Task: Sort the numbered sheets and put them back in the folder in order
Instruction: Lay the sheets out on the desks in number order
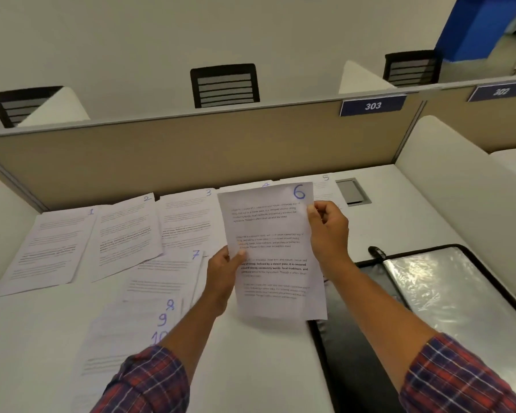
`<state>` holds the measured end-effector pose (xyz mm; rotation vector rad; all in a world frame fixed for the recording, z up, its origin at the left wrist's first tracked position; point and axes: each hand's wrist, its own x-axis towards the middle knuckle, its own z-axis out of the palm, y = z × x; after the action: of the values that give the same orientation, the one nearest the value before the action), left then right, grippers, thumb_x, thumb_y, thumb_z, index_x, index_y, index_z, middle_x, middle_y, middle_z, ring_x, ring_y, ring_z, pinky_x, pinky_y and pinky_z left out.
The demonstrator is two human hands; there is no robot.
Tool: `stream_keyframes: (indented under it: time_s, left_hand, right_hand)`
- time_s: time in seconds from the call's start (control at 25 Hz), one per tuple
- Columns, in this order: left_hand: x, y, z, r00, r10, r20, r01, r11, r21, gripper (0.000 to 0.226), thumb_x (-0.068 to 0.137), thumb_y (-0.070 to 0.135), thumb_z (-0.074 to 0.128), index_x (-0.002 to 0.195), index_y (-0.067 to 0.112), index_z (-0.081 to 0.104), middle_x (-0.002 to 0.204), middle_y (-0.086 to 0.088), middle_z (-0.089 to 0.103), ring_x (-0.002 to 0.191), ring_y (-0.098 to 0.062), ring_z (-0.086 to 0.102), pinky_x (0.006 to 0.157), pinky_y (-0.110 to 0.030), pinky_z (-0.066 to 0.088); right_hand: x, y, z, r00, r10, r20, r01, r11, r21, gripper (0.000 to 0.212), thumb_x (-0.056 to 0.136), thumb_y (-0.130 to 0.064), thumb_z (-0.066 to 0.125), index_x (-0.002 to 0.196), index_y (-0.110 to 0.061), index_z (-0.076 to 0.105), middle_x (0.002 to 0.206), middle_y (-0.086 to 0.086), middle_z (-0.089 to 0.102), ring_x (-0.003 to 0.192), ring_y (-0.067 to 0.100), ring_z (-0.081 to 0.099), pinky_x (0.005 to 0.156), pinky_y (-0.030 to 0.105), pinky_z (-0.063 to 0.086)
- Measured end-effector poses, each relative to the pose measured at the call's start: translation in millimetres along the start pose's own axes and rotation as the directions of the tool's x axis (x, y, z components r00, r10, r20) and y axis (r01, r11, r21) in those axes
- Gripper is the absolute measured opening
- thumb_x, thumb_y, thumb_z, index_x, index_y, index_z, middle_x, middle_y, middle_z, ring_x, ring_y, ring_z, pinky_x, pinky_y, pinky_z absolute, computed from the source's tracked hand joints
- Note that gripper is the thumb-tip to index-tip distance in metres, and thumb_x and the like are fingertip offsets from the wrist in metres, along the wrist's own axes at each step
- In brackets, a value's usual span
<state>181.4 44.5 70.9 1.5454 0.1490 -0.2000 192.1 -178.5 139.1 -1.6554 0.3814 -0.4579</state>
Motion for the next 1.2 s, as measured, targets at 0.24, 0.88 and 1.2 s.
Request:
stream_keyframes:
  time_s: [0.24,0.88,1.2]
  left_hand:
    - [17.0,-0.2,97.2,0.997,-0.044,-0.062,0.037,0.993,-0.11,0.022,0.102,0.011,0.063,0.12,0.019,0.074,0.113,0.002,0.079,0.102,-0.021,0.075,0.086,-0.04,0.062]
    - [116.4,-1.9,289.7,0.997,-0.053,-0.053,0.057,0.995,0.079,0.024,0.102,0.015,0.066,0.113,0.036,0.065,0.123,0.004,0.073,0.107,-0.012,0.07,0.089,-0.028,0.058]
    - [161.3,-38.2,361.4,0.941,0.138,0.309,-0.338,0.422,0.841,0.079,0.103,0.05,0.055,0.165,0.023,0.014,0.173,-0.002,0.013,0.16,-0.024,0.011,0.13,-0.046,0.01]
  right_hand:
    - [44.5,35.4,-84.8,0.988,0.124,0.097,-0.117,0.99,-0.074,0.02,0.107,-0.037,0.055,0.107,-0.022,0.067,0.1,-0.002,0.073,0.089,0.015,0.071,0.072,0.03,0.059]
    - [157.5,152.3,-228.9,0.952,0.304,-0.035,-0.306,0.944,-0.121,0.015,0.105,-0.019,0.059,0.098,-0.02,0.073,0.095,-0.002,0.076,0.087,0.016,0.072,0.071,0.029,0.058]
    - [256.5,186.0,-277.2,0.914,0.372,-0.161,-0.396,0.905,-0.154,0.018,0.103,-0.016,0.059,0.094,-0.013,0.075,0.096,0.003,0.074,0.09,0.022,0.069,0.068,0.029,0.054]
